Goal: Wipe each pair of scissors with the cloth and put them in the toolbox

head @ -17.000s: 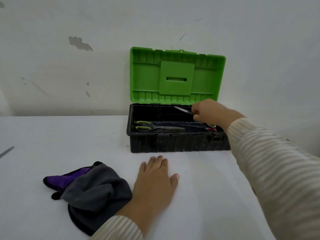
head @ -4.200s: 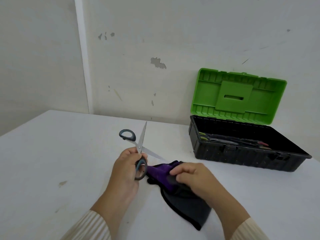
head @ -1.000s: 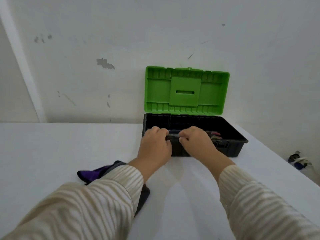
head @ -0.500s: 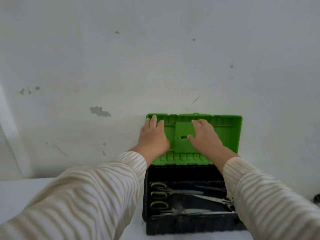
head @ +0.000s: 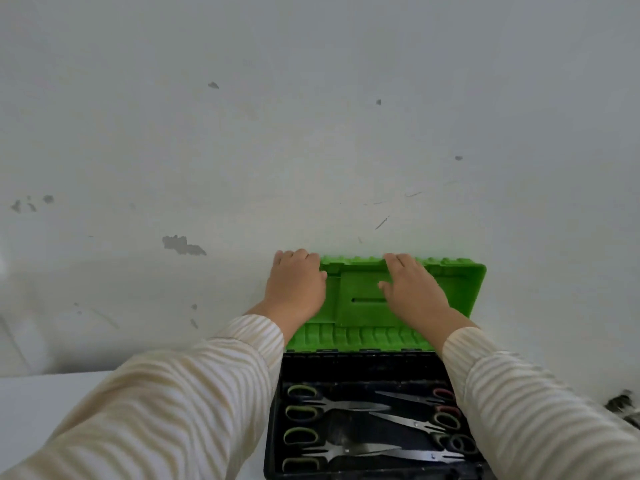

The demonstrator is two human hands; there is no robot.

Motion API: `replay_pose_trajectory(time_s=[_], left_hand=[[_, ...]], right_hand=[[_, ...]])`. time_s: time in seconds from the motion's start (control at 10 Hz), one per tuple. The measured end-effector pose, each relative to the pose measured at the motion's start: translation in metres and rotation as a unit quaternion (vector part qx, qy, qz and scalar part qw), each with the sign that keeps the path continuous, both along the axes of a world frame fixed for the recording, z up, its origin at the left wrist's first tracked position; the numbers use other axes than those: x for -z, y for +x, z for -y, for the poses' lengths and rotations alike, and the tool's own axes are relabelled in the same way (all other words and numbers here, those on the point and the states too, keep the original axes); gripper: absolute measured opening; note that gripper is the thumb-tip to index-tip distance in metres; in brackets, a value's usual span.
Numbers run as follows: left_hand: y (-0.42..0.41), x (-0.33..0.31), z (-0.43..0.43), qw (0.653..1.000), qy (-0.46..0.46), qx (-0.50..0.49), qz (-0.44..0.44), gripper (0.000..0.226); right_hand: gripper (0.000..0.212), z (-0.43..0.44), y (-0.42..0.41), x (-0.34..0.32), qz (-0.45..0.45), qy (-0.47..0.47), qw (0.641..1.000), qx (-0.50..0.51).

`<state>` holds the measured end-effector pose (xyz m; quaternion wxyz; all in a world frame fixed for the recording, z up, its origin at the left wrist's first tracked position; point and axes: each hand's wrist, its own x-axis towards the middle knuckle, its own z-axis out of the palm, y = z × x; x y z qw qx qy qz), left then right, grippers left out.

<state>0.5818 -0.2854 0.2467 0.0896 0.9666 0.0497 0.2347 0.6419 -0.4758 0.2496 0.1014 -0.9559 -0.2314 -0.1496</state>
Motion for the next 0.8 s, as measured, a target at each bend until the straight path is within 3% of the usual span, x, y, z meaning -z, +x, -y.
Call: replay_pose_trajectory(time_s=[0.1, 0.2, 0.3, 0.4, 0.5, 0.6, 0.8], left_hand=[[-0.031, 0.007, 0.004, 0.997, -0.032, 0.034, 0.062, 0.027], [-0.066, 0.023, 0.014, 0.996, -0.008, 0.056, 0.068, 0.015], [-0.102, 0.043, 0.031, 0.997, 0.003, 0.054, 0.053, 0.017], [-0.137, 0.063, 0.048, 0.998, 0.015, 0.052, 0.019, 0.036], [-0.164, 0.101, 0.063, 0.995, 0.051, 0.053, -0.063, 0.063], [-0.181, 0.131, 0.079, 0.984, 0.069, 0.03, -0.159, 0.075], [-0.174, 0.115, 0.088, 0.974, 0.026, 0.003, -0.226, 0.059]], right_hand=[[0.034, 0.017, -0.029, -0.005, 0.072, -0.024, 0.997, 0.0], [0.024, 0.036, -0.062, -0.002, 0.104, -0.05, 0.993, -0.031], [0.023, 0.056, -0.092, 0.013, 0.041, -0.019, 0.996, -0.079], [0.046, 0.073, -0.119, 0.039, -0.045, -0.027, 0.993, -0.108], [0.068, 0.081, -0.138, 0.076, -0.109, -0.121, 0.981, -0.105], [0.071, 0.079, -0.156, 0.114, -0.151, -0.162, 0.973, -0.074], [0.068, 0.072, -0.153, 0.114, -0.192, -0.141, 0.97, -0.056]])
